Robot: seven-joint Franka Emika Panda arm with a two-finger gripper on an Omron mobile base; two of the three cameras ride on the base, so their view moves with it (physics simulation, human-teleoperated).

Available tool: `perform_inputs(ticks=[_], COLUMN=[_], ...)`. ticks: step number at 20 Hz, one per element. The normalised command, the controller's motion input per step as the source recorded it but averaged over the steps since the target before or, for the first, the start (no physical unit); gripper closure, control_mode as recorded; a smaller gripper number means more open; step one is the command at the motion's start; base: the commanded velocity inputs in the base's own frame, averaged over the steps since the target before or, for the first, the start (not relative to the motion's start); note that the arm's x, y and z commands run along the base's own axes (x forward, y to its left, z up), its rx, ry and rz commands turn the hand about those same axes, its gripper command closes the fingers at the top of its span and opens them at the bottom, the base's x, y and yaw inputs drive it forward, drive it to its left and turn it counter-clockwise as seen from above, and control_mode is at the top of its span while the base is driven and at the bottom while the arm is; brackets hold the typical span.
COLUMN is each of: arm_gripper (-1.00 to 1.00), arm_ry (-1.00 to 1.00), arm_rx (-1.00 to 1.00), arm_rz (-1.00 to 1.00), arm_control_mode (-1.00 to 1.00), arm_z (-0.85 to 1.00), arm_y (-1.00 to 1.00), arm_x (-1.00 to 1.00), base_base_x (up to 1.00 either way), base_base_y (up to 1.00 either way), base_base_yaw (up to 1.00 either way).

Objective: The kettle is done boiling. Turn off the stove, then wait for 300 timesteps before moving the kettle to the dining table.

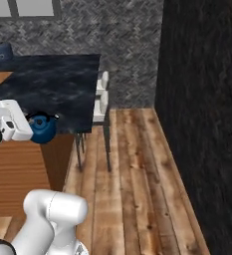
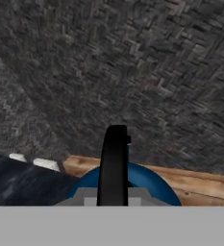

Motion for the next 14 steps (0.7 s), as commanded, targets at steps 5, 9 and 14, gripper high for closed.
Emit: perform_inputs(ticks=[5,9,14], arm_gripper=[1.0,1.0,1.0], arm_ry=[0.0,0.0,0.0], arm_rx=[0.0,0.0,0.0], arm_rz=[0.0,0.0,0.0], arm_control_mode=[1.0,1.0,1.0], arm_z=[0.0,0.0,0.0], arm_y=[0.0,0.0,0.0], arm_x=[0.0,0.0,0.0], base_base_x=[0.5,0.54,0.6], base_base_y=[-0.56,-0.47,-0.42], base_base_yaw=[0.35,0.33,0.31])
